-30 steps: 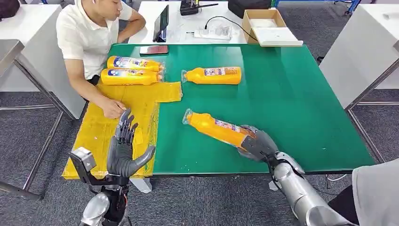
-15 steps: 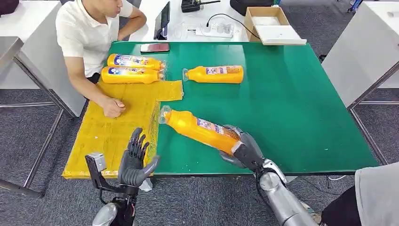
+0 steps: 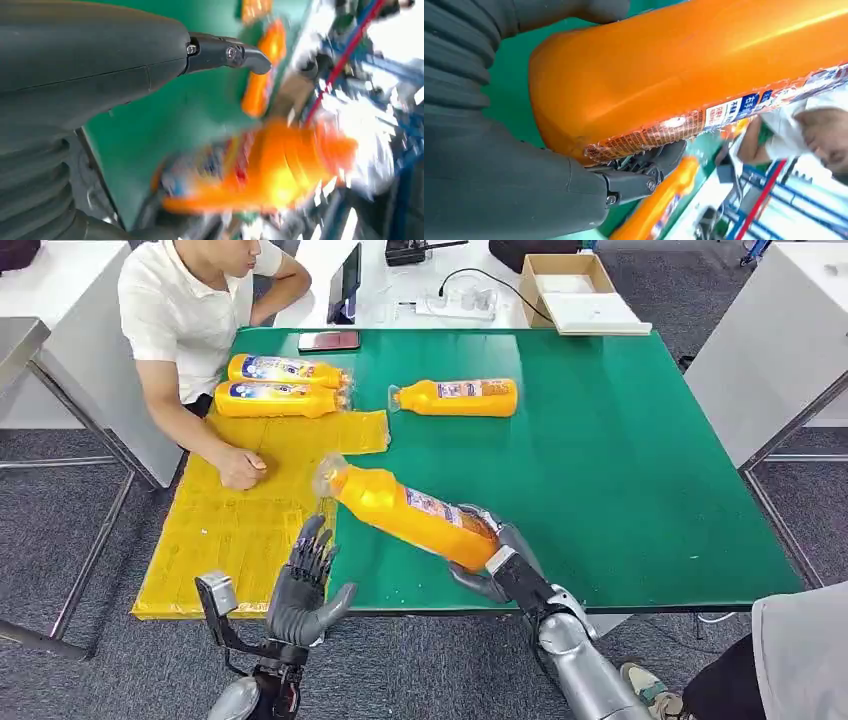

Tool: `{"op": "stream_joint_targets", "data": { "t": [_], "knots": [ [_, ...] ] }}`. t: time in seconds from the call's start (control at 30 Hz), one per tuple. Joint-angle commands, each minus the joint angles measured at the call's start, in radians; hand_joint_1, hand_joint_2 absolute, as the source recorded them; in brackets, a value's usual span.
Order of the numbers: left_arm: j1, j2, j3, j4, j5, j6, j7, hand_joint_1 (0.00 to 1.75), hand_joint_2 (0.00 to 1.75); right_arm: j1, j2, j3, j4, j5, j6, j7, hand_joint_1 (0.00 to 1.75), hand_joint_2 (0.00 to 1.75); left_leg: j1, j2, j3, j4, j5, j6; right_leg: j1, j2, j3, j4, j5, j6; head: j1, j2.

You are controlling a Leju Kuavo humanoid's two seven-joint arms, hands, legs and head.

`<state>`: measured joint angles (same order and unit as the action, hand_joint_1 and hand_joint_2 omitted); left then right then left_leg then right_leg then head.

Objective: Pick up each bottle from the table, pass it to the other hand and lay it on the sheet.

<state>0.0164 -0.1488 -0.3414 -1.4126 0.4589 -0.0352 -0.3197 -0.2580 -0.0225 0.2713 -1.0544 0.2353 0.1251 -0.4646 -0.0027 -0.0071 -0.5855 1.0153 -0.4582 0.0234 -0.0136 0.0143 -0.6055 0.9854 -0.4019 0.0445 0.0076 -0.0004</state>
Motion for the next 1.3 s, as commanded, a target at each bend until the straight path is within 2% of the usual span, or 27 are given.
{"op": "stream_joint_targets", "data": {
  "t": [0.03,0.13,0.23,0.63,0.7,0.73,0.8,0.83,1.27,1.3],
  "knots": [
    [-0.041,-0.009,-0.038,0.03,0.064,-0.055,0.026,0.0,1.75,-0.009,0.072,0.128,0.074,0.003,0.042,-0.036,1.75,1.75,0.001,0.001,0.002,-0.001,-0.001,-0.001,0.001,0.0,0.002,-0.001,0.0,-0.001,0.0,0.0],
    [-0.057,-0.032,-0.029,0.031,0.093,-0.055,0.02,0.0,1.75,0.012,0.127,0.199,0.09,0.008,0.058,-0.069,1.75,1.75,0.001,0.001,0.002,-0.001,-0.001,-0.001,0.002,0.0,0.002,-0.001,0.0,-0.002,0.0,0.0],
    [-0.064,-0.039,-0.029,0.014,0.103,-0.048,0.014,0.0,1.75,0.024,0.148,0.265,0.113,0.012,0.06,-0.082,1.75,1.75,0.001,0.002,0.004,-0.002,-0.001,-0.002,0.002,0.0,0.003,-0.001,-0.001,-0.002,0.0,0.0],
    [-0.097,-0.047,-0.035,0.041,0.134,-0.043,0.014,0.0,1.75,0.024,0.163,0.371,0.142,0.013,0.078,-0.135,1.75,1.75,0.002,-0.001,0.002,-0.001,0.0,-0.002,0.002,-0.002,0.002,-0.001,-0.001,-0.002,0.0,0.0],
    [-0.095,-0.056,-0.023,0.021,0.133,-0.028,-0.02,0.0,1.75,0.022,0.165,0.393,0.164,0.002,0.096,-0.139,1.75,1.75,0.001,-0.001,0.0,-0.001,0.0,-0.001,0.001,-0.002,0.0,-0.001,-0.001,-0.001,0.0,0.0],
    [-0.093,-0.056,-0.023,-0.003,0.115,-0.025,-0.047,1.75,1.75,0.023,0.167,0.401,0.182,-0.002,0.088,-0.14,1.75,1.75,0.002,-0.002,0.002,-0.001,0.0,-0.002,0.002,-0.003,0.002,-0.001,-0.002,-0.002,0.0,0.0],
    [-0.086,-0.046,-0.026,-0.037,0.097,-0.026,-0.055,1.75,1.75,0.024,0.171,0.392,0.209,-0.02,0.073,-0.135,1.75,1.75,0.002,-0.002,0.003,-0.001,-0.001,-0.002,0.002,-0.003,0.003,-0.001,-0.002,-0.003,0.0,0.0],
    [-0.081,-0.044,-0.021,-0.047,0.09,-0.022,-0.057,1.75,1.75,0.023,0.169,0.388,0.213,-0.024,0.062,-0.123,1.27,1.75,0.002,-0.001,0.002,0.0,-0.001,-0.002,0.002,-0.003,0.002,-0.001,-0.001,-0.002,0.0,0.0],
    [-0.078,-0.041,-0.018,-0.049,0.093,-0.024,-0.056,1.75,1.75,0.021,0.165,0.385,0.212,-0.024,0.061,-0.122,1.27,1.75,0.002,-0.001,0.001,0.0,0.0,-0.001,0.002,-0.003,0.0,-0.001,-0.001,-0.001,0.0,0.0],
    [-0.077,-0.039,-0.007,-0.043,0.083,-0.012,-0.063,1.75,1.75,0.027,0.161,0.373,0.194,-0.031,0.046,-0.11,0.0,0.0,0.002,-0.002,0.001,0.0,0.0,-0.001,0.002,-0.004,0.001,-0.001,-0.001,-0.002,0.0,0.0]
  ]
}}
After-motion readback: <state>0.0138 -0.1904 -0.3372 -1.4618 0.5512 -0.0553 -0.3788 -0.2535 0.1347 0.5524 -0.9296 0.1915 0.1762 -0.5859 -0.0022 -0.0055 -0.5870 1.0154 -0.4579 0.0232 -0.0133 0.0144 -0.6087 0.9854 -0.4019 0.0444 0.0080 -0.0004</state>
